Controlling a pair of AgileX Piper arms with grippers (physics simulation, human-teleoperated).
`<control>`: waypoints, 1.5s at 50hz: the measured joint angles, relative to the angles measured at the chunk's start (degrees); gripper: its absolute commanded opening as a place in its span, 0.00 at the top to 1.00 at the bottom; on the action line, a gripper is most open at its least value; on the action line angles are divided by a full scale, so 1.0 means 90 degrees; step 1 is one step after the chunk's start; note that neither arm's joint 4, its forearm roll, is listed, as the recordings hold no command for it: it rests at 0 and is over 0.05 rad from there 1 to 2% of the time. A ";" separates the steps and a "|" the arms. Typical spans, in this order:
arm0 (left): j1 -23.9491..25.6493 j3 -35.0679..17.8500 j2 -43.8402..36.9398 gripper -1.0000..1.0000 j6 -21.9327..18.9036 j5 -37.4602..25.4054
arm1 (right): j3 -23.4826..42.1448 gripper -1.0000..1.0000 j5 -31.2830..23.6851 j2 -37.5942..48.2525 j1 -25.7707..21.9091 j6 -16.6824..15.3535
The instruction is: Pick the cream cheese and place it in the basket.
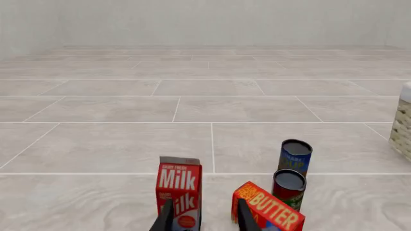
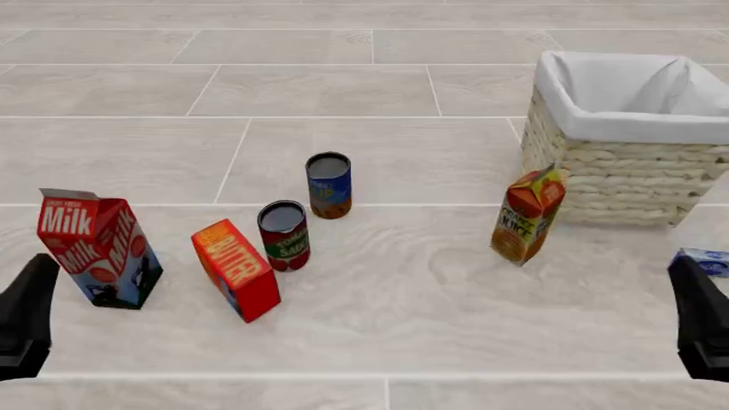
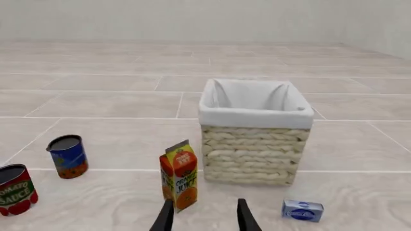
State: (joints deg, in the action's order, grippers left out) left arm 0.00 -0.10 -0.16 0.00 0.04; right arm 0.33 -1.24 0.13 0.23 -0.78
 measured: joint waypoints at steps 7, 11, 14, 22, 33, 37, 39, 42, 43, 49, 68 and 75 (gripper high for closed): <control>0.0000 -0.0008 -0.0014 0.00 0.0000 0.0003 | 0.0054 0.00 0.0041 0.0073 -0.0056 0.0024; 0.0000 -0.0011 -0.0019 0.00 0.0000 0.0004 | 0.0142 0.00 0.0068 0.0178 -0.0072 0.0032; 0.0000 -0.0013 -0.0021 0.00 0.0000 0.0005 | 0.0214 0.00 0.0090 0.0270 -0.0091 0.0032; 0.0000 -0.0015 -0.0025 0.00 0.0000 0.0006 | 0.0583 0.00 -0.0013 0.0526 -0.0108 0.0065; 0.0000 -0.0016 -0.0027 0.00 0.0000 0.0006 | 0.1421 0.00 -0.0406 0.1117 0.0009 0.0063; 0.0000 -0.0016 -0.0028 0.00 0.0000 0.0006 | 0.1700 0.00 -0.0564 0.1360 0.0090 0.0065; 0.0000 -0.0016 -0.0028 0.00 0.0000 0.0006 | 0.1831 0.00 -0.0648 0.1494 0.0135 0.0075; 0.0000 -0.0016 -0.0028 0.00 0.0000 0.0007 | 0.2022 0.00 -0.0789 0.1676 0.0205 0.0043; 0.0000 -0.0016 -0.0028 0.00 0.0000 0.0007 | 0.2086 0.00 -0.0843 0.1731 0.0233 0.0021; 0.0000 -0.0016 -0.0028 0.00 0.0000 0.0007 | 0.2447 0.00 -0.1214 0.2014 0.0396 -0.0219; 0.0000 -0.0017 -0.0028 0.00 0.0000 0.0007 | 0.3175 0.00 -0.2141 0.3023 0.0880 -0.1278; 0.0000 -0.0017 -0.0028 0.00 0.0000 0.0007 | 0.3413 0.00 -0.2320 0.3540 0.1123 -0.1770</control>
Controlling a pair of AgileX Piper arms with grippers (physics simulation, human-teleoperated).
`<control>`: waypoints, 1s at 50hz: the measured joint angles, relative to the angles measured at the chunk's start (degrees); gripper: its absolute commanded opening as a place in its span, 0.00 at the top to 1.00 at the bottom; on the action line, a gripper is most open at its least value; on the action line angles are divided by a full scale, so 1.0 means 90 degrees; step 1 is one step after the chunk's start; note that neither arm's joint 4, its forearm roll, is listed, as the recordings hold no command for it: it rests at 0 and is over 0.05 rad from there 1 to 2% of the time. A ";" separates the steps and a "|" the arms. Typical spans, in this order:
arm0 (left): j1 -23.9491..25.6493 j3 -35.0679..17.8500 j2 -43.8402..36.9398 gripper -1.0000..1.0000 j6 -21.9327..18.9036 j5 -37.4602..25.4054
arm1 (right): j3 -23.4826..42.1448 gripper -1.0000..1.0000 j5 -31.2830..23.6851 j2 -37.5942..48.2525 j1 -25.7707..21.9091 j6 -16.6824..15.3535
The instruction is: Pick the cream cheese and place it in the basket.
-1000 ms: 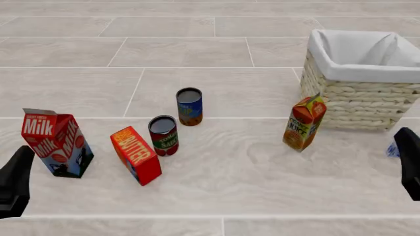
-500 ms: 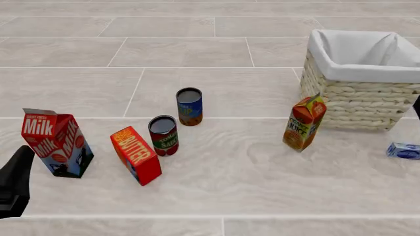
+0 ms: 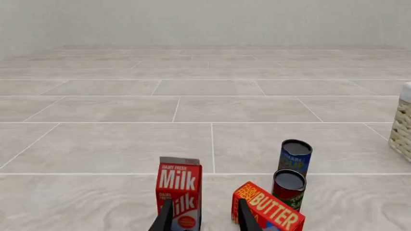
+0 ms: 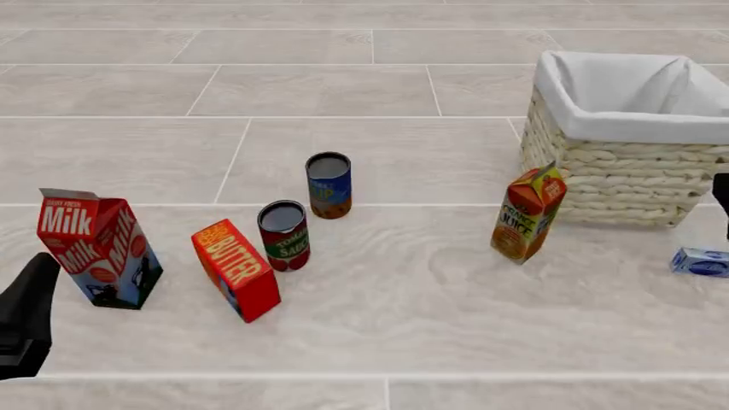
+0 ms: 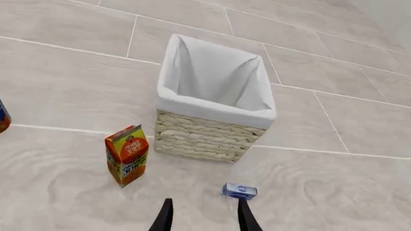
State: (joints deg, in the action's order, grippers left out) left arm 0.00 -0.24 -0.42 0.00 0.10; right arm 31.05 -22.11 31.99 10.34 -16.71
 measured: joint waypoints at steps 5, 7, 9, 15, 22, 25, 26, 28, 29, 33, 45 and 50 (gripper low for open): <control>0.0000 0.0000 0.0000 0.00 0.0000 0.0000 | 0.0191 0.00 -0.0142 0.0322 0.0095 -0.0371; 0.0000 0.0000 0.0000 0.00 0.0000 0.0000 | 0.0267 0.00 -0.0195 0.0461 0.0125 -0.0524; 0.0000 0.0000 0.0000 0.00 0.0000 0.0000 | 0.0332 0.00 -0.0230 0.0625 0.0181 -0.0692; 0.0000 0.0000 0.0000 0.00 0.0000 0.0000 | 0.0465 0.00 -0.0273 0.1101 0.0334 -0.1225; 0.0000 0.0000 0.0000 0.00 0.0000 0.0000 | 0.0645 0.00 -0.0364 0.1675 0.0517 -0.1817; 0.0000 0.0000 0.0000 0.00 0.0000 0.0000 | 0.0785 0.00 -0.0399 0.1918 0.0625 -0.2084; 0.0000 0.0000 0.0000 0.00 0.0000 0.0000 | 0.0840 0.00 -0.0419 0.1998 0.0654 -0.2175; 0.0000 0.0000 0.0000 0.00 0.0000 0.0000 | 0.0946 0.00 -0.0463 0.2155 0.0704 -0.2347; 0.0000 0.0000 0.0000 0.00 0.0000 0.0000 | 0.0999 0.00 -0.0484 0.2233 0.0730 -0.2437; 0.0000 0.0000 0.0000 0.00 0.0000 0.0000 | 0.1216 0.00 -0.0592 0.2540 0.0797 -0.2706; 0.0000 0.0000 0.0000 0.00 0.0000 0.0000 | 0.1582 0.00 -0.0755 0.3455 0.0937 -0.3533; 0.0000 0.0000 0.0000 0.00 0.0000 0.0000 | 0.1673 0.00 -0.0803 0.3815 0.1033 -0.3921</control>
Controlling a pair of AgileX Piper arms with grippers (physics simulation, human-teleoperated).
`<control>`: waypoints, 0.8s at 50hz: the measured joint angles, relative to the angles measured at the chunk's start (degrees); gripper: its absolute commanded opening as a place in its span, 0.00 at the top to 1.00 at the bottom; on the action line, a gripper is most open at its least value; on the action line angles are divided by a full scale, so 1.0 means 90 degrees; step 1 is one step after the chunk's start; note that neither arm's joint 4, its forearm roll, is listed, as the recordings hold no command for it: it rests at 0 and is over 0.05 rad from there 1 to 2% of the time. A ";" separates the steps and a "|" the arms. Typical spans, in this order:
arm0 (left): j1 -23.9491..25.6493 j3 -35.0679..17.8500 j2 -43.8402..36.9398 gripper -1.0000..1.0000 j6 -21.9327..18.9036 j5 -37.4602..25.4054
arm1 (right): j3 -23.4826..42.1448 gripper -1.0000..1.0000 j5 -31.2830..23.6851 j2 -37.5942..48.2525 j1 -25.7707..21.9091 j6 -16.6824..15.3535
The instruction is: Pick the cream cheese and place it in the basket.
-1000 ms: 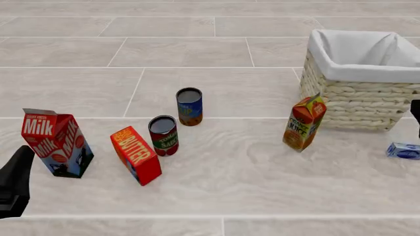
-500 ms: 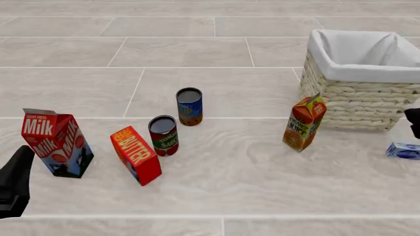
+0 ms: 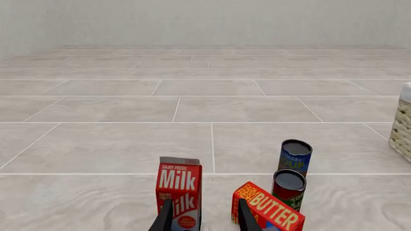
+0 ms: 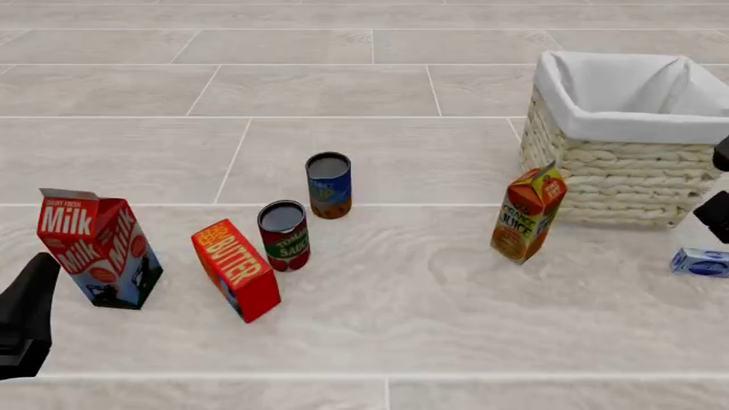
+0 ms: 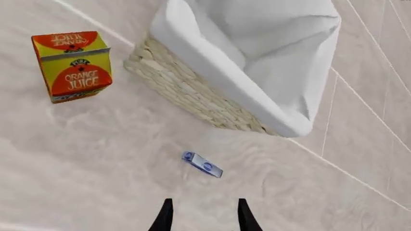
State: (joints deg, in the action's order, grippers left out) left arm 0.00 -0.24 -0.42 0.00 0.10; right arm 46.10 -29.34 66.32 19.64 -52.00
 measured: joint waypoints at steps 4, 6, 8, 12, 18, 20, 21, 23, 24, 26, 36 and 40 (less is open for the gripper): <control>0.0000 0.0000 0.0000 0.00 0.0000 0.0000 | 0.0125 0.00 -0.0064 0.0297 0.0052 -0.0199; 0.0000 0.0000 0.0000 0.00 0.0000 0.0000 | 0.0143 0.00 -0.0083 0.0430 0.0090 -0.0337; 0.0000 0.0000 0.0000 0.00 0.0000 0.0000 | 0.0161 0.00 -0.0106 0.0558 0.0120 -0.0463; 0.0000 0.0000 0.0000 0.00 0.0000 0.0000 | 0.0193 0.00 -0.0056 0.0832 0.0261 -0.0788; 0.0000 0.0000 0.0000 0.00 0.0000 0.0000 | 0.0254 0.00 0.0031 0.1201 0.0387 -0.1106; 0.0000 0.0000 0.0000 0.00 0.0000 0.0000 | 0.0259 0.00 0.0076 0.1303 0.0425 -0.1226; 0.0000 0.0000 0.0000 0.00 0.0000 0.0000 | 0.0266 0.00 0.0099 0.1357 0.0448 -0.1283; 0.0000 0.0000 0.0000 0.00 0.0000 0.0000 | 0.0270 0.00 0.0181 0.1461 0.0524 -0.1436; 0.0000 0.0000 0.0000 0.00 0.0000 0.0000 | 0.0257 0.00 0.0231 0.1511 0.0577 -0.1534; 0.0000 0.0000 0.0000 0.00 0.0000 0.0000 | 0.0225 0.00 0.0332 0.1600 0.0680 -0.1725; 0.0000 0.0000 0.0000 0.00 0.0000 0.0000 | 0.0234 0.00 0.0688 0.1981 0.0968 -0.2329; 0.0000 0.0000 0.0000 0.00 0.0000 0.0000 | 0.0213 0.00 0.0797 0.2097 0.1042 -0.2551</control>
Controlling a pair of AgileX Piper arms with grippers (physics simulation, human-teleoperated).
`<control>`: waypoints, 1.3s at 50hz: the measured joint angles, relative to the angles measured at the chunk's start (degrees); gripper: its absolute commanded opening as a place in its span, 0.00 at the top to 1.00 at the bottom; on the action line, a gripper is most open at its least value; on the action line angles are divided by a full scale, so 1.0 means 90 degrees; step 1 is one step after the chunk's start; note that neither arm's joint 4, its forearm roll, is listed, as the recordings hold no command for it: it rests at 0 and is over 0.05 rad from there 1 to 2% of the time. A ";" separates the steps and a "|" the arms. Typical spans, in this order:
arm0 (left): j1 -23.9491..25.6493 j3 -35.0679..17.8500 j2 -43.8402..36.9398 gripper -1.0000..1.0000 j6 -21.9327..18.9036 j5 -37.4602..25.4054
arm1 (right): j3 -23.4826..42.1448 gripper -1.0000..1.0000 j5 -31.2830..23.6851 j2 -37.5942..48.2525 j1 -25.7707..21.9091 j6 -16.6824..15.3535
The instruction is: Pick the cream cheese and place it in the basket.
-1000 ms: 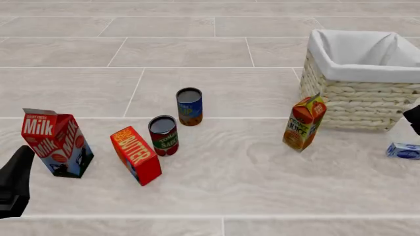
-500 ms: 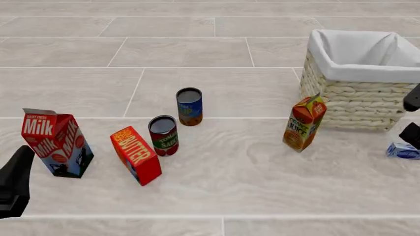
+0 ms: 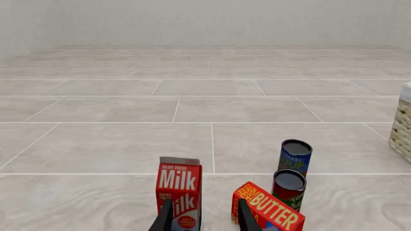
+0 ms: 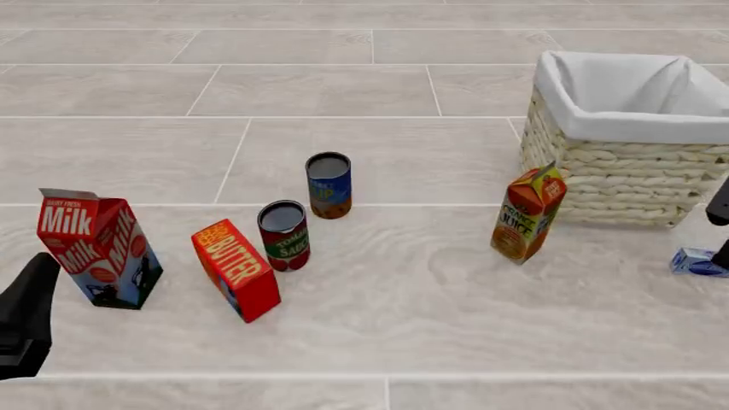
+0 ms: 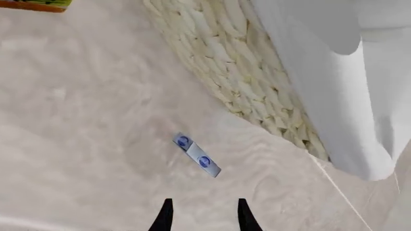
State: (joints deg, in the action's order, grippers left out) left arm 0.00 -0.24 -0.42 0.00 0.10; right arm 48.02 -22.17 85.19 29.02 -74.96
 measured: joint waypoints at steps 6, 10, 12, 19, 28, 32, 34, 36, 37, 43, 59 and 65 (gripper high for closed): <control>0.0000 0.0000 0.0000 0.00 0.0000 0.0000 | 0.0046 0.00 0.0122 0.0188 0.0023 -0.0223; 0.0000 0.0000 0.0000 0.00 0.0000 0.0000 | 0.0086 0.00 0.0193 0.0321 -0.0014 -0.0317; 0.0000 0.0000 0.0000 0.00 0.0000 0.0000 | 0.0124 0.00 0.0199 0.0387 -0.0059 -0.0315; 0.0000 0.0000 0.0000 0.00 0.0000 0.0000 | 0.0239 0.00 0.0303 0.0606 -0.0196 -0.0387; 0.0000 0.0000 0.0000 0.00 0.0000 0.0000 | 0.0454 0.00 0.0409 0.0852 -0.0339 -0.0495; 0.0000 0.0000 0.0000 0.00 0.0000 0.0000 | 0.0525 0.00 0.0422 0.0947 -0.0397 -0.0525; 0.0000 0.0000 0.0000 0.00 0.0000 0.0000 | 0.0539 0.00 0.0439 0.1001 -0.0420 -0.0544; 0.0000 0.0000 0.0000 0.00 0.0000 0.0000 | 0.0516 0.00 0.0480 0.1059 -0.0424 -0.0590; 0.0000 0.0000 0.0000 0.00 0.0000 0.0000 | 0.0500 0.00 0.0505 0.1088 -0.0424 -0.0612; 0.0000 0.0000 0.0000 0.00 0.0000 0.0000 | 0.0403 0.00 0.0611 0.1244 -0.0449 -0.0672; 0.0000 0.0000 0.0000 0.00 0.0000 0.0000 | 0.0187 0.00 0.0711 0.1402 -0.0379 -0.0829; 0.0000 0.0000 0.0000 0.00 0.0000 0.0000 | 0.0155 0.00 0.0780 0.1414 -0.0238 -0.0989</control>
State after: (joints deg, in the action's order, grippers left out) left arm 0.00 -0.24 -0.42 0.00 0.10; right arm 49.41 -15.15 97.91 26.87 -83.86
